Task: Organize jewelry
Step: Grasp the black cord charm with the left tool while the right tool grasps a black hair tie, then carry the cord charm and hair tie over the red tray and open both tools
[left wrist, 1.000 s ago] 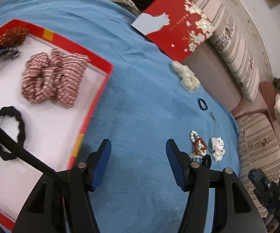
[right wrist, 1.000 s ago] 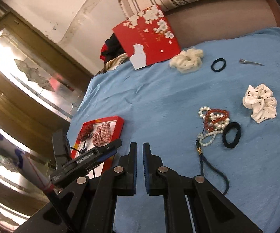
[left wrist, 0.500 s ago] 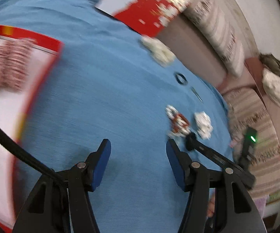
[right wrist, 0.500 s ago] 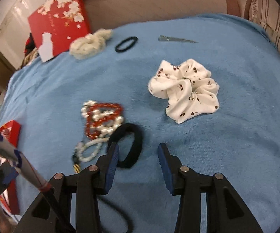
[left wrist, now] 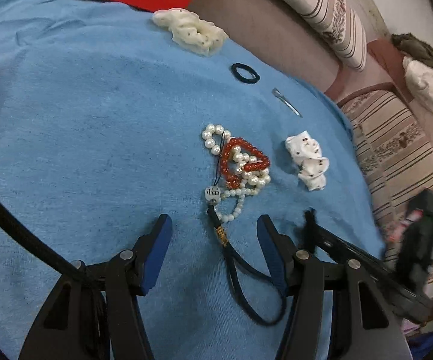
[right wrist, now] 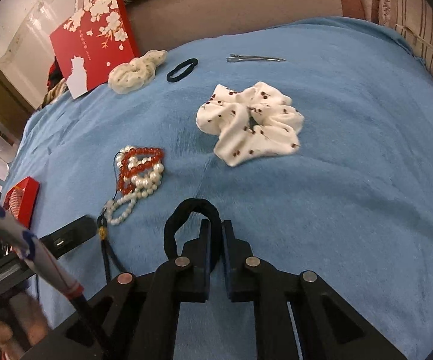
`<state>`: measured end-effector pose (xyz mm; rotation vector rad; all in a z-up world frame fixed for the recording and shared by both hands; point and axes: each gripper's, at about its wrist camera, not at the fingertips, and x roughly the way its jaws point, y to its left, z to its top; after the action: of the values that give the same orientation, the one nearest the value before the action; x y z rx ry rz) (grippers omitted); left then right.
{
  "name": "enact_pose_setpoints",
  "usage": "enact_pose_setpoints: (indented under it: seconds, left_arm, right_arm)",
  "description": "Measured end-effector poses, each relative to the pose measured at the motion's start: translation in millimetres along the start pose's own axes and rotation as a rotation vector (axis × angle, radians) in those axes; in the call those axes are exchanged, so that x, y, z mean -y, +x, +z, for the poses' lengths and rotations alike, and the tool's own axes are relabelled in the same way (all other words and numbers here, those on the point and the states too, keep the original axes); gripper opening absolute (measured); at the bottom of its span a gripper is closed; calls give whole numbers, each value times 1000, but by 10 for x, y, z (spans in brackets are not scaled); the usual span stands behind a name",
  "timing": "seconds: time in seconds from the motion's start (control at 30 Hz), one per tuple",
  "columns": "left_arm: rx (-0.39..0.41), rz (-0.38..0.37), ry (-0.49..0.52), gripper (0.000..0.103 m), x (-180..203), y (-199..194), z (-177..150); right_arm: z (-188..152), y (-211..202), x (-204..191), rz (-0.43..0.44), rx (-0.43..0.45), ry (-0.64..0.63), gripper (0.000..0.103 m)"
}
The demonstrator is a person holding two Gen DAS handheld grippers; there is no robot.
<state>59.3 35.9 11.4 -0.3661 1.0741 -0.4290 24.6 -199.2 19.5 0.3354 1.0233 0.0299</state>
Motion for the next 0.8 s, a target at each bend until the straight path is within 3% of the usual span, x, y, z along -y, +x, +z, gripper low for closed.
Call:
enact_pose_setpoints:
  seconds: [0.03,0.13,0.23,0.43,0.6,0.8]
  left_arm:
    - [5,19,22,54,62,13,-3]
    - [-42,94,142,5,277,150,-71]
    - [-6,159,216,5,417,136,-145]
    - [89,72,167,5,346,-369,-5]
    - [203,23,77,5,-12,-987,130]
    - [310,22,-32,5,-573,-1659,148]
  right_arm:
    - [-15,-26,13,2,2,-3,8]
    - [-55,-106,9,-11,19,-19,8]
    - [-82,-189,-17,-18,32,-26,8]
    - [-114,-461,-204,1,75,-59,8]
    - [-145,-582,-494,43,92,-101,8]
    - [-209,-560,-1112,139,82,-175,8]
